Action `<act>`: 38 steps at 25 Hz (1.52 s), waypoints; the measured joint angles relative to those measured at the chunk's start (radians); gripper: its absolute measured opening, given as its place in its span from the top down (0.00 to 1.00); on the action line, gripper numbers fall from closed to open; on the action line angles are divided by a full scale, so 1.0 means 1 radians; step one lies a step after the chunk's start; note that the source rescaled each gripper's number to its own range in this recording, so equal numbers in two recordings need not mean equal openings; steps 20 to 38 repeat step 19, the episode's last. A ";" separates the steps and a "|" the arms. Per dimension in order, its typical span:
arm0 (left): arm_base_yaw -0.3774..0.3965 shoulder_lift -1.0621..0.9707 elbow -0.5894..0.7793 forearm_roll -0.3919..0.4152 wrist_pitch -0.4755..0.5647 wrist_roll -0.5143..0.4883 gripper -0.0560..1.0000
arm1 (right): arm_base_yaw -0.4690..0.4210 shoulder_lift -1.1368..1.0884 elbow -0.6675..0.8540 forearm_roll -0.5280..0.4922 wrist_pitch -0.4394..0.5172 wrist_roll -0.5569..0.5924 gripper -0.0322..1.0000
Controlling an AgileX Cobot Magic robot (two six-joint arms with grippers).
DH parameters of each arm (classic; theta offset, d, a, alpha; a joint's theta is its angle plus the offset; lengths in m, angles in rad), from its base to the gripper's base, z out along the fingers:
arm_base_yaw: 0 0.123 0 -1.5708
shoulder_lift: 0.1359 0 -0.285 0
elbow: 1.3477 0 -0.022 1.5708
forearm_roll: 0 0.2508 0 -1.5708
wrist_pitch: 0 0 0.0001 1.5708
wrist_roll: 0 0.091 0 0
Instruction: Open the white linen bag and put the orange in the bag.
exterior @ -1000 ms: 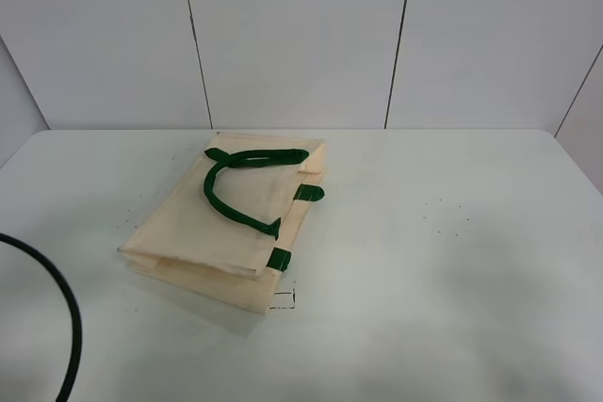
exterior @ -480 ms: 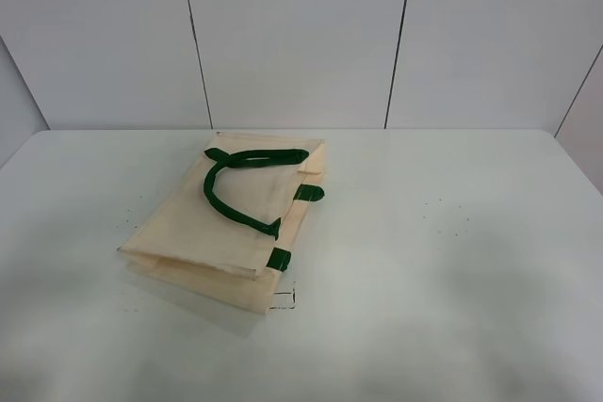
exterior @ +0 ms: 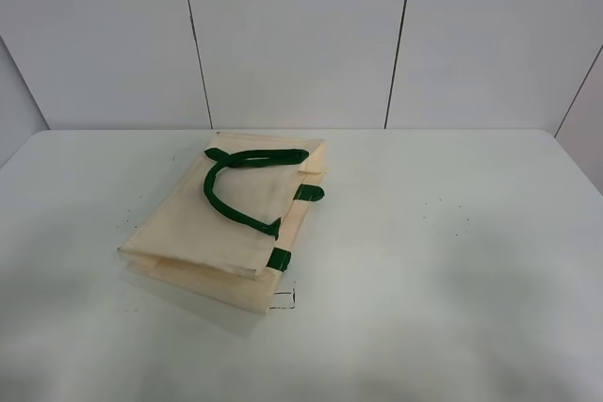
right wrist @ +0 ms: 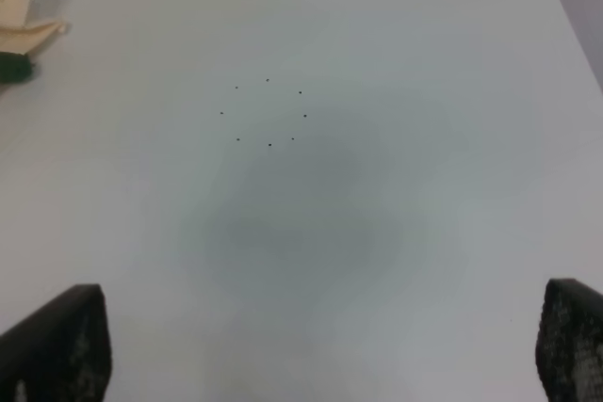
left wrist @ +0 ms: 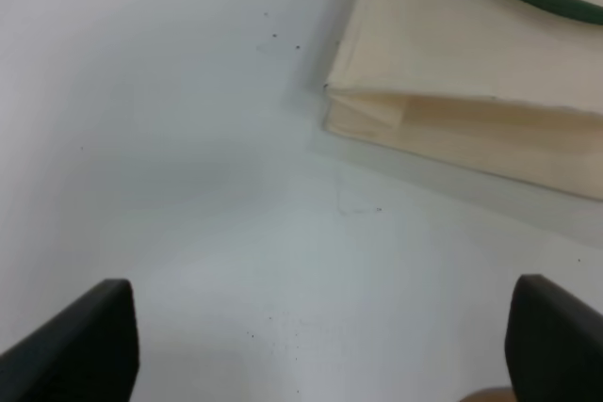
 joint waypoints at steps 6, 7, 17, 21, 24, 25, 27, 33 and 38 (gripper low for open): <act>-0.001 -0.021 0.000 -0.005 0.000 0.000 0.02 | 0.000 0.000 0.000 0.000 0.000 0.000 0.00; -0.001 -0.021 0.000 -0.004 0.000 0.000 0.02 | 0.000 0.000 0.000 0.000 0.000 0.000 0.00; -0.001 -0.021 0.000 -0.007 0.000 0.000 0.02 | 0.000 0.000 0.000 0.000 0.000 0.000 0.00; -0.001 -0.021 0.000 -0.007 0.000 0.000 0.02 | 0.000 0.000 0.000 0.000 0.000 0.000 0.00; -0.001 -0.021 0.000 -0.007 0.000 0.000 0.02 | 0.000 0.000 0.000 0.000 0.000 0.000 0.00; -0.001 -0.021 0.000 -0.007 0.000 0.000 0.02 | 0.000 0.000 0.000 0.000 0.000 0.000 0.00; -0.001 -0.021 0.000 -0.007 0.000 0.000 0.02 | 0.000 0.000 0.000 0.000 0.000 0.000 0.00; -0.001 -0.021 0.000 -0.007 0.000 0.000 0.02 | 0.000 0.000 0.000 0.000 0.000 0.000 0.00; -0.001 -0.021 0.000 -0.007 0.000 0.000 0.02 | 0.000 0.000 0.000 0.000 0.000 0.000 0.00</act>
